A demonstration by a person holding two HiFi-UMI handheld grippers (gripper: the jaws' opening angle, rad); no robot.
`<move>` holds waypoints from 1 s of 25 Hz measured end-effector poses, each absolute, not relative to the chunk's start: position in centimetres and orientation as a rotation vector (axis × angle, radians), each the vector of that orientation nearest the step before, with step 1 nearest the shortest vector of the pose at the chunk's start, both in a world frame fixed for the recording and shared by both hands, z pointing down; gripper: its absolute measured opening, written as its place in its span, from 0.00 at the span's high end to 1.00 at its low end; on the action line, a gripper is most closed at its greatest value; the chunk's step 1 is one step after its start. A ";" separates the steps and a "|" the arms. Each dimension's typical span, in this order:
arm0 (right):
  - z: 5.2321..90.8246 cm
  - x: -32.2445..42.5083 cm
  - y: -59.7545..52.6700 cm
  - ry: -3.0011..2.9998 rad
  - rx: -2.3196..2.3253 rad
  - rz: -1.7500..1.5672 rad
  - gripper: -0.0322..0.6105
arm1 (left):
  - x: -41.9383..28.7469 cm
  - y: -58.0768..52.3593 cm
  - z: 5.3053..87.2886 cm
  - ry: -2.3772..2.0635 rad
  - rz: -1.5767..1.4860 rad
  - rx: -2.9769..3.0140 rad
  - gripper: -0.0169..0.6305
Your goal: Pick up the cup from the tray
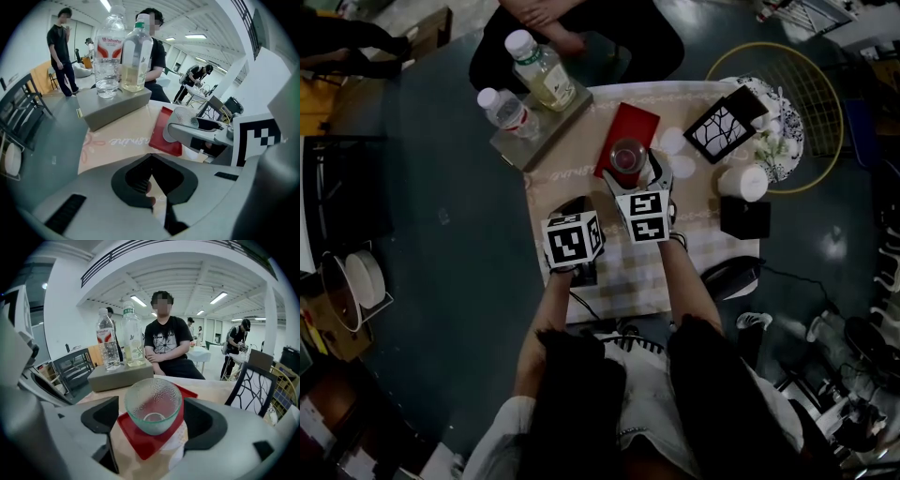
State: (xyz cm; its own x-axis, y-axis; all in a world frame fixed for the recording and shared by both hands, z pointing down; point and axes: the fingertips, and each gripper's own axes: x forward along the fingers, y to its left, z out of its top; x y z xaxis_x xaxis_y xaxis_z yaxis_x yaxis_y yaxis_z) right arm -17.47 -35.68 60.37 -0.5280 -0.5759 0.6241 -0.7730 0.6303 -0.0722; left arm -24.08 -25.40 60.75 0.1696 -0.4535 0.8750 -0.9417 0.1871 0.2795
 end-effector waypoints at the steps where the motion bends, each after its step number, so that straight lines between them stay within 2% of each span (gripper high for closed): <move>1: 60.6 -17.7 -35.9 -2.291 1.044 0.454 0.31 | -24.2 -25.5 60.9 -1.451 0.613 1.418 0.96; 25: 61.1 -17.5 -36.4 -2.220 1.053 0.405 0.34 | -24.4 -25.8 60.6 -1.434 0.551 1.421 0.96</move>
